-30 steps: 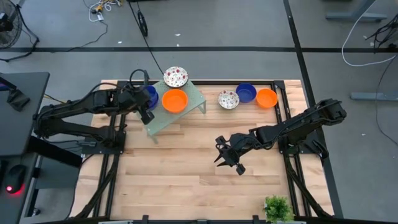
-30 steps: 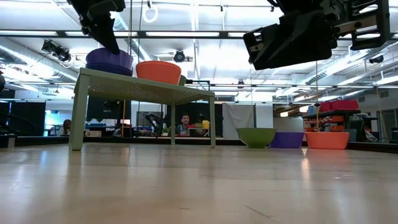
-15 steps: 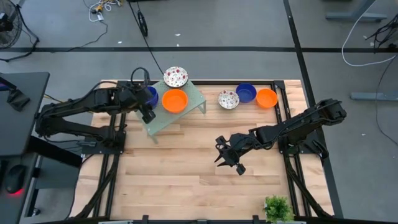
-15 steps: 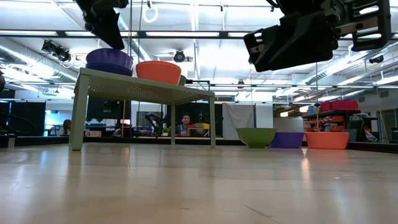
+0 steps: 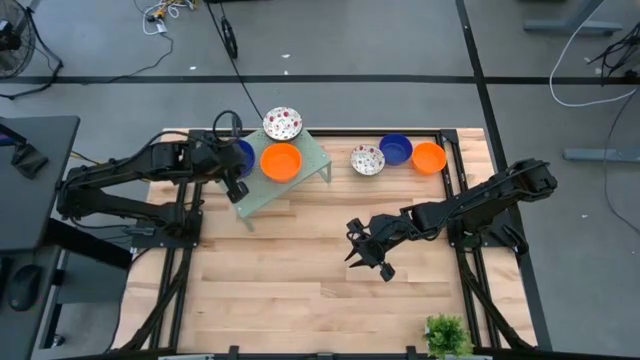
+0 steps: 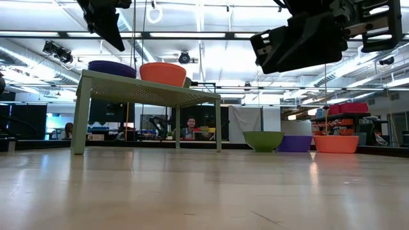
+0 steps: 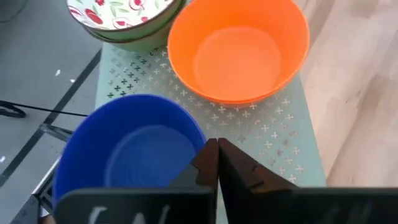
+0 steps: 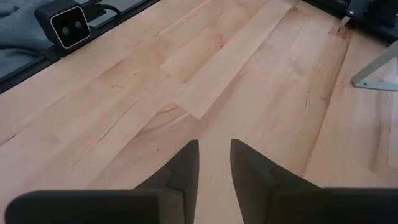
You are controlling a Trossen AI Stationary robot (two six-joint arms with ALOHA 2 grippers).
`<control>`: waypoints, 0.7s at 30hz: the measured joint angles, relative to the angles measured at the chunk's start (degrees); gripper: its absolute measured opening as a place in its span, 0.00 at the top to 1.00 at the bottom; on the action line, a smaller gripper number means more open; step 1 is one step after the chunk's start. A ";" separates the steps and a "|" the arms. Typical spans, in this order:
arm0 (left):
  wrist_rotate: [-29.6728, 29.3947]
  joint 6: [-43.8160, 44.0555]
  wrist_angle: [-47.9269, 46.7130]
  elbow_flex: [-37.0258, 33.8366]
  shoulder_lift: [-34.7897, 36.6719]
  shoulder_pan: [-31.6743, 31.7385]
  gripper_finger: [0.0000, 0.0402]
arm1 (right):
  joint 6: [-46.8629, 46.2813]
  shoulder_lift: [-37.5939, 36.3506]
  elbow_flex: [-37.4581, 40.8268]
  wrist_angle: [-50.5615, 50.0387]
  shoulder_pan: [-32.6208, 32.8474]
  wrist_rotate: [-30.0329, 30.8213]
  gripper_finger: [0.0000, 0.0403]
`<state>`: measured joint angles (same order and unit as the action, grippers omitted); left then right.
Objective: Pick & Place Mini bowls
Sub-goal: Stack the green bowl on the green bowls on the shelf
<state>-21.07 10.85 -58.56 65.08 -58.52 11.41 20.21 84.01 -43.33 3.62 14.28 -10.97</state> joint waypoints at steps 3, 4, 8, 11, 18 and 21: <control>-1.87 0.19 0.01 0.00 0.06 -0.74 0.95 | 0.16 0.00 0.00 -0.65 0.00 0.02 0.77; -2.69 0.37 0.02 0.00 0.17 -1.28 0.95 | 0.37 0.00 0.00 -1.23 -0.02 0.18 0.77; -5.92 3.82 0.05 -0.01 0.57 -6.01 0.98 | -0.58 0.00 0.00 -4.54 -0.87 6.71 0.77; -9.39 7.40 2.42 -1.83 0.57 -12.53 0.99 | -5.30 -0.06 0.76 -5.17 -2.78 14.94 0.77; -15.36 15.03 21.51 -14.51 0.50 -29.24 0.96 | -18.17 -1.93 6.68 -5.90 -11.96 30.14 0.79; -15.04 14.29 36.81 -21.07 0.34 -35.13 0.97 | -23.65 -2.69 6.00 -8.42 -17.89 30.62 0.80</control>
<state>-36.12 25.14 -21.75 44.01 -58.18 -23.71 -3.44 81.32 -37.33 -4.80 -3.61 19.65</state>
